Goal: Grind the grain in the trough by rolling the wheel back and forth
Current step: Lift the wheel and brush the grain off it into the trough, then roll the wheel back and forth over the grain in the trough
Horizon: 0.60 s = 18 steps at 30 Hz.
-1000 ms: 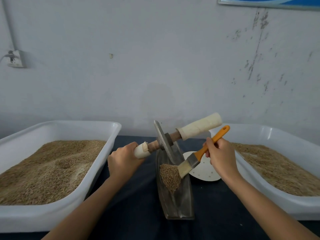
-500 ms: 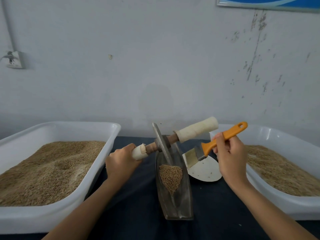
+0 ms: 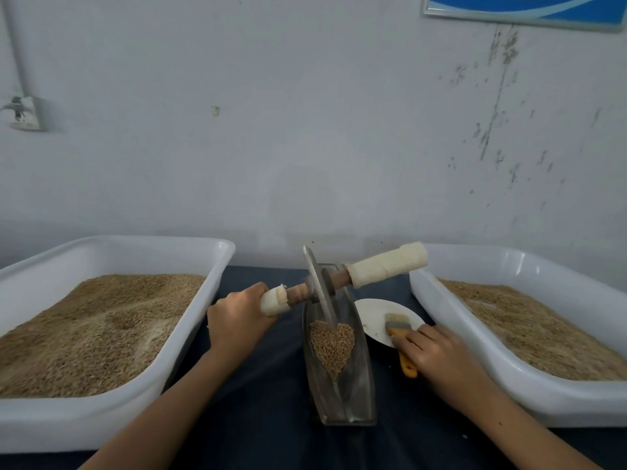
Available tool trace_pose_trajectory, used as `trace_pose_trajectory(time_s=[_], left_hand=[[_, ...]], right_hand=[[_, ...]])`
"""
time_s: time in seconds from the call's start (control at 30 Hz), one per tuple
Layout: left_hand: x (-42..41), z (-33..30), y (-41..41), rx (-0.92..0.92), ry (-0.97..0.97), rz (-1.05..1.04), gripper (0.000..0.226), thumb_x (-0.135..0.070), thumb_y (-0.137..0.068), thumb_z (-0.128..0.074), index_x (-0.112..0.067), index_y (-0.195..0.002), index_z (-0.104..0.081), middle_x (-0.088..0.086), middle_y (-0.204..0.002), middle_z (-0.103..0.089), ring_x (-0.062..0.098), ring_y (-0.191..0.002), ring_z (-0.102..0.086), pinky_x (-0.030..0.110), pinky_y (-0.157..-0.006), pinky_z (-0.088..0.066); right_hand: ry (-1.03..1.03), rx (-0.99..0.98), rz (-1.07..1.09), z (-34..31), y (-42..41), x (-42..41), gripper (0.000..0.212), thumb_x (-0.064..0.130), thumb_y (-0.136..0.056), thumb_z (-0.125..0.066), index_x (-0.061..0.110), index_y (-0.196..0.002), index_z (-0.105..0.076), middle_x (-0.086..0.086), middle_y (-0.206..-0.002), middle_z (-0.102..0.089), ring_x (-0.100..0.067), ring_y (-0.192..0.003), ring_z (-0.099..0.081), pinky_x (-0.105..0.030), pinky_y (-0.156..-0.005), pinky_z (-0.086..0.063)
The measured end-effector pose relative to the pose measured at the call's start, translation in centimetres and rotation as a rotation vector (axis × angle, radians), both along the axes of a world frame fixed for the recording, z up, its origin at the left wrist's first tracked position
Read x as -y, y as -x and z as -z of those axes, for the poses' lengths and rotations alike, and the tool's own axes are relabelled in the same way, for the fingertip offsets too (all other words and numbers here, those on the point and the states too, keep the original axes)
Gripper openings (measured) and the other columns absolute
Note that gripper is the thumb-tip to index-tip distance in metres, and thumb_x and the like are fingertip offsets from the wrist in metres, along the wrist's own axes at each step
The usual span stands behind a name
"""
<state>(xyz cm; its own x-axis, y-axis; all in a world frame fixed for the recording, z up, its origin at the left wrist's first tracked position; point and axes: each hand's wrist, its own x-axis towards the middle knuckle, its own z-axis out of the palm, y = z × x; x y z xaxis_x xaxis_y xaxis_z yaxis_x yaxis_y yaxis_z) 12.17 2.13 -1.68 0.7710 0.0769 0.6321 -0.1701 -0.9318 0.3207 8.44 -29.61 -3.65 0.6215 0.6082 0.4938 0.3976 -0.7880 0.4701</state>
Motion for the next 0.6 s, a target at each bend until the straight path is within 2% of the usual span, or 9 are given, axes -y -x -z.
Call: trace_pose_trajectory(time_s=[0.17, 0.27, 0.3, 0.37, 0.4, 0.43, 0.53, 0.6], left_hand=[[0.0, 0.4, 0.1, -0.01, -0.02, 0.038, 0.026, -0.05, -0.082, -0.064, -0.025, -0.085, -0.063, -0.006, -0.075, -0.066, 0.015, -0.072, -0.064, 0.032, -0.064, -0.051], [0.0, 0.2, 0.1, -0.013, -0.035, 0.036, 0.026, -0.052, -0.083, -0.061, -0.027, -0.089, -0.063, -0.007, -0.078, -0.067, 0.012, -0.075, -0.063, 0.031, -0.066, -0.051], [0.0, 0.1, 0.1, -0.02, -0.041, 0.03, 0.026, -0.053, -0.083, -0.06, -0.028, -0.09, -0.062, -0.007, -0.079, -0.067, 0.012, -0.075, -0.063, 0.031, -0.067, -0.052], [-0.2, -0.2, 0.1, -0.026, -0.071, 0.012, 0.027, -0.055, -0.084, -0.058, -0.029, -0.089, -0.062, -0.008, -0.078, -0.066, 0.012, -0.075, -0.063, 0.03, -0.067, -0.051], [-0.3, -0.4, 0.1, -0.024, -0.089, 0.004, 0.027, -0.056, -0.084, -0.057, -0.029, -0.088, -0.061, -0.008, -0.077, -0.065, 0.011, -0.075, -0.063, 0.029, -0.066, -0.05], [-0.3, -0.6, 0.2, -0.024, -0.101, -0.001, 0.028, -0.057, -0.084, -0.057, -0.03, -0.087, -0.061, -0.009, -0.077, -0.065, 0.01, -0.075, -0.062, 0.029, -0.066, -0.049], [-0.4, -1.1, 0.3, -0.051, -0.129, 0.009, 0.031, -0.06, -0.084, -0.053, -0.031, -0.09, -0.06, -0.011, -0.081, -0.065, 0.008, -0.079, -0.062, 0.029, -0.07, -0.05], [-0.4, -1.3, 0.4, -0.063, -0.164, 0.017, 0.032, -0.062, -0.084, -0.051, -0.032, -0.093, -0.059, -0.012, -0.084, -0.065, 0.006, -0.081, -0.062, 0.027, -0.072, -0.05]], right_hand=[[0.063, -0.061, 0.057, -0.2, 0.6, -0.2, 0.052, 0.01, -0.03, -0.091, 0.016, -0.079, -0.073, 0.001, -0.074, -0.067, -0.021, -0.066, -0.064, -0.03, -0.055, -0.052], [0.01, -0.02, 0.042, -0.4, 1.1, -0.3, 0.057, 0.005, -0.036, -0.088, 0.014, -0.09, -0.073, -0.002, -0.08, -0.068, -0.023, -0.071, -0.065, -0.034, -0.058, -0.054], [-0.039, 0.021, 0.014, -0.8, 1.2, -0.6, 0.052, 0.005, -0.046, -0.083, 0.012, -0.096, -0.07, -0.003, -0.084, -0.067, -0.024, -0.074, -0.065, -0.034, -0.061, -0.054], [-0.147, 0.14, -0.073, -1.8, 1.5, -1.5, 0.03, 0.004, -0.075, -0.057, 0.01, -0.104, -0.058, -0.007, -0.093, -0.063, -0.025, -0.082, -0.061, -0.035, -0.07, -0.053], [-0.209, 0.177, -0.092, -2.7, 1.5, -2.2, 0.029, 0.004, -0.08, -0.044, 0.009, -0.107, -0.053, -0.008, -0.098, -0.06, -0.026, -0.088, -0.058, -0.035, -0.077, -0.05], [-0.264, 0.204, -0.09, -3.5, 1.4, -2.9, 0.033, 0.003, -0.08, -0.04, 0.009, -0.112, -0.049, -0.009, -0.105, -0.057, -0.027, -0.094, -0.054, -0.037, -0.083, -0.046], [-0.316, 0.155, 0.018, -5.5, 0.3, -4.7, 0.063, -0.004, -0.067, -0.063, 0.006, -0.127, -0.049, -0.012, -0.121, -0.053, -0.033, -0.113, -0.051, -0.046, -0.101, -0.037], [-0.288, 0.055, 0.085, -6.3, -0.5, -5.5, 0.073, -0.002, -0.062, -0.074, 0.006, -0.131, -0.051, -0.01, -0.121, -0.058, -0.032, -0.117, -0.053, -0.052, -0.107, -0.035]])
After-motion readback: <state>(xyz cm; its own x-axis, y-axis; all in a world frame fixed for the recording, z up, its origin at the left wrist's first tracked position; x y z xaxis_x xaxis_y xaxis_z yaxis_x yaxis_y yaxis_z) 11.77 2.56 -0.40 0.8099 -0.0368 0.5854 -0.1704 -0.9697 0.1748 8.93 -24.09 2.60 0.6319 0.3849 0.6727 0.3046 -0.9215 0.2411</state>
